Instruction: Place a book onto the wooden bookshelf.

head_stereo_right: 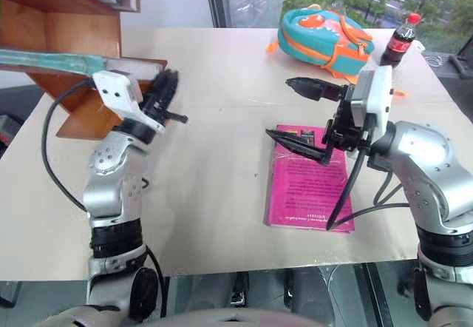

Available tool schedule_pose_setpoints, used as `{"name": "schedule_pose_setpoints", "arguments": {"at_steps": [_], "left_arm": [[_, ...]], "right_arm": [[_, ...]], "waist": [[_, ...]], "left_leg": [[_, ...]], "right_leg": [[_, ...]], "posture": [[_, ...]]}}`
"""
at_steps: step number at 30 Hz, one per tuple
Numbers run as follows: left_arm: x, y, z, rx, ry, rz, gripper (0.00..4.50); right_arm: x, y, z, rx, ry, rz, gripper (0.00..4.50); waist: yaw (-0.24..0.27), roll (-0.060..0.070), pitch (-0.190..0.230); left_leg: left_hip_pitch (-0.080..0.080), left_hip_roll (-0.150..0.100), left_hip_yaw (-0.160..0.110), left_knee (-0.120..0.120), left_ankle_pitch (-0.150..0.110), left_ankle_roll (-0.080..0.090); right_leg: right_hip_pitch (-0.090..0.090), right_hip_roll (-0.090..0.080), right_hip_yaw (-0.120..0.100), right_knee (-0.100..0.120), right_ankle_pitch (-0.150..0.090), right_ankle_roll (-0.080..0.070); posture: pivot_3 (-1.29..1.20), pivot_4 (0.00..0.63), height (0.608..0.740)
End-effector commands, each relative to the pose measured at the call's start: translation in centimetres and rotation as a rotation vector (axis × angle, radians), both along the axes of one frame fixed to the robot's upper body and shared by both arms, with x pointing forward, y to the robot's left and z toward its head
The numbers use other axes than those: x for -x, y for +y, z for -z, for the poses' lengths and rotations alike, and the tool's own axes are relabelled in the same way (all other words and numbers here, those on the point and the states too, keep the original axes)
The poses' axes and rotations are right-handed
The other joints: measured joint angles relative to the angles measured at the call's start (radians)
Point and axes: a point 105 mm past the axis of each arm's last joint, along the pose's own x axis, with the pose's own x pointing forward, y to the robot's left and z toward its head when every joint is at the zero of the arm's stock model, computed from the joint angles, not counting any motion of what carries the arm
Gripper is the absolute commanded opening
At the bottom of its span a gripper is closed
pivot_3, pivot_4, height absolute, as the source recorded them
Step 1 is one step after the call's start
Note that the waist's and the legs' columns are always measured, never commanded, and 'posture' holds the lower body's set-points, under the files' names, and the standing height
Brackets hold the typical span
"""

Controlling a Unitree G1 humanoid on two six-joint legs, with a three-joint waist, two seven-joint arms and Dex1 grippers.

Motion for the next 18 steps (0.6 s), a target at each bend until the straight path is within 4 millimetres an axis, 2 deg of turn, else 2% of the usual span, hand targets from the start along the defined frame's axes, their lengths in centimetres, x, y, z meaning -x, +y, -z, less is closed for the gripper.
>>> {"name": "schedule_pose_setpoints", "arguments": {"at_steps": [1,3,5,10,12,14,18], "left_arm": [[0.9,4.2,-1.3,0.062,-0.09,-0.207,0.68],[0.9,3.8,-1.4,0.064,-0.102,-0.147,0.68],[0.7,2.4,-1.1,0.059,-0.086,-0.048,0.68],[1.3,-2.6,3.0,-0.003,0.097,0.303,0.68],[2.4,-4.4,5.2,-0.032,0.189,0.442,1.21],[3.5,-5.0,6.8,-0.062,0.259,0.532,1.81],[5.5,-3.3,7.8,-0.098,0.341,0.598,3.71]], "right_arm": [[0.8,-0.2,-1.1,-0.01,-0.049,0.006,4.5],[0.8,-0.3,-1.0,-0.007,-0.045,0.012,4.5],[0.7,-0.5,-0.9,-0.004,-0.035,0.022,4.5],[0.1,-1.5,1.1,0.072,0.017,0.098,4.5],[-0.7,-2.9,2.9,0.133,0.076,0.195,4.5],[-1.4,-5.0,5.1,0.2,0.151,0.306,4.5],[-0.9,-9.7,8.2,0.296,0.258,0.46,4.5]], "waist": [[0.0,0.0,0.0],[0.0,0.0,0.0],[0.0,0.0,0.0],[0.011,0.0,0.0],[0.013,0.0,0.0],[0.014,0.0,0.0],[0.011,0.001,0.0]], "left_leg": [[0.0,0.0,0.0,0.0,0.0,0.0],[-0.001,0.0,0.0,-0.001,0.0,0.0],[0.0,0.0,0.0,0.0,0.0,0.0],[-0.001,-0.001,-0.001,0.0,0.0,0.0],[-0.003,-0.001,-0.002,0.0,0.0,0.0],[-0.003,-0.002,-0.003,0.0,0.0,0.0],[-0.004,-0.001,-0.004,-0.001,0.0,0.0]], "right_leg": [[0.0,0.0,0.0,0.0,0.0,0.0],[0.0,0.0,-0.001,0.0,0.0,0.0],[0.0,0.0,-0.001,0.0,0.0,0.0],[0.0,0.0,-0.002,0.0,0.0,0.0],[0.0,0.0,-0.004,-0.002,0.0,0.0],[0.0,0.0,-0.005,-0.004,0.0,0.0],[0.0,0.0,-0.006,-0.004,0.0,0.0]], "posture": [[0.0,0.15,0.74],[0.0,0.15,0.74],[0.0,0.15,0.74],[0.0,0.15,0.74],[0.0,0.15,0.74],[0.0,0.15,0.74],[0.0,0.15,0.74]]}}
